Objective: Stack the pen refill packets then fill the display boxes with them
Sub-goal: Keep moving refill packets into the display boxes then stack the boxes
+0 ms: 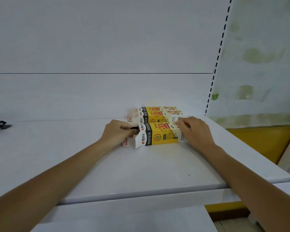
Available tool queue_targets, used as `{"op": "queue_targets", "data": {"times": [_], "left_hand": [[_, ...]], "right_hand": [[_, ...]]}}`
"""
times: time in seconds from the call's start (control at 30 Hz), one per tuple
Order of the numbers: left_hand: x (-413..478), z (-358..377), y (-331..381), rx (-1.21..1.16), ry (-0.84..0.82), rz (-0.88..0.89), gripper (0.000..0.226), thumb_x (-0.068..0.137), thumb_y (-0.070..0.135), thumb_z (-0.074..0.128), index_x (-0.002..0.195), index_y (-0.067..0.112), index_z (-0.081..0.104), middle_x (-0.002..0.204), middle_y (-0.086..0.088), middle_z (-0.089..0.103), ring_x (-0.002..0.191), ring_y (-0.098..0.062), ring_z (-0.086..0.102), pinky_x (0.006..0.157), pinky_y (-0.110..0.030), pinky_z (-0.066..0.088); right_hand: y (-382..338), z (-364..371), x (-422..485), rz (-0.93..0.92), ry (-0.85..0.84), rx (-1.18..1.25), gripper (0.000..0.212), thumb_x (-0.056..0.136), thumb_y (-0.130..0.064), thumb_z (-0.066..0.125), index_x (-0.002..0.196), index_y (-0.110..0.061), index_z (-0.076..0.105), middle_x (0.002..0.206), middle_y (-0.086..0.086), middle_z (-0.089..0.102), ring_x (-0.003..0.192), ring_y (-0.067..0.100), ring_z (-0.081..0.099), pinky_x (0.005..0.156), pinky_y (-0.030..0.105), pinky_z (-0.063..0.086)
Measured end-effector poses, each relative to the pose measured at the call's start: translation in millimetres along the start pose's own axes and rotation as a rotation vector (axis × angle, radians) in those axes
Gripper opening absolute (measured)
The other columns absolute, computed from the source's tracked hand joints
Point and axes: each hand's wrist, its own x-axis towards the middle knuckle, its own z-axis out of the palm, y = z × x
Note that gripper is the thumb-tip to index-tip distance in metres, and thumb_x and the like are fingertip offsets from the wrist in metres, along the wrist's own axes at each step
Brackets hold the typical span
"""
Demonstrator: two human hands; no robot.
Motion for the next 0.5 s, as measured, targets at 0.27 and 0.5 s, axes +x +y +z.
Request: {"op": "queue_targets", "data": {"times": [0.27, 0.5], "left_hand": [[3.2, 16.7, 3.0, -0.101, 0.049, -0.049, 0.012, 0.083, 0.029, 0.068, 0.091, 0.023, 0.075, 0.059, 0.01, 0.065, 0.049, 0.0, 0.048, 0.05, -0.02, 0.034], [1.1, 17.9, 12.6, 0.055, -0.173, 0.012, 0.022, 0.095, 0.01, 0.048, 0.101, 0.007, 0.069, 0.095, 0.001, 0.061, 0.074, -0.002, 0.056, 0.06, -0.007, 0.041]], "right_hand": [[2.1, 6.8, 2.5, 0.02, 0.04, -0.043, 0.033, 0.093, -0.029, 0.046, 0.072, -0.011, 0.063, 0.068, 0.004, 0.056, 0.066, 0.023, 0.051, 0.054, 0.03, 0.037], [-0.9, 6.1, 1.3, -0.023, 0.07, -0.068, 0.041, 0.091, -0.039, 0.04, 0.085, -0.011, 0.069, 0.079, 0.005, 0.062, 0.074, 0.025, 0.054, 0.061, 0.032, 0.039]]}}
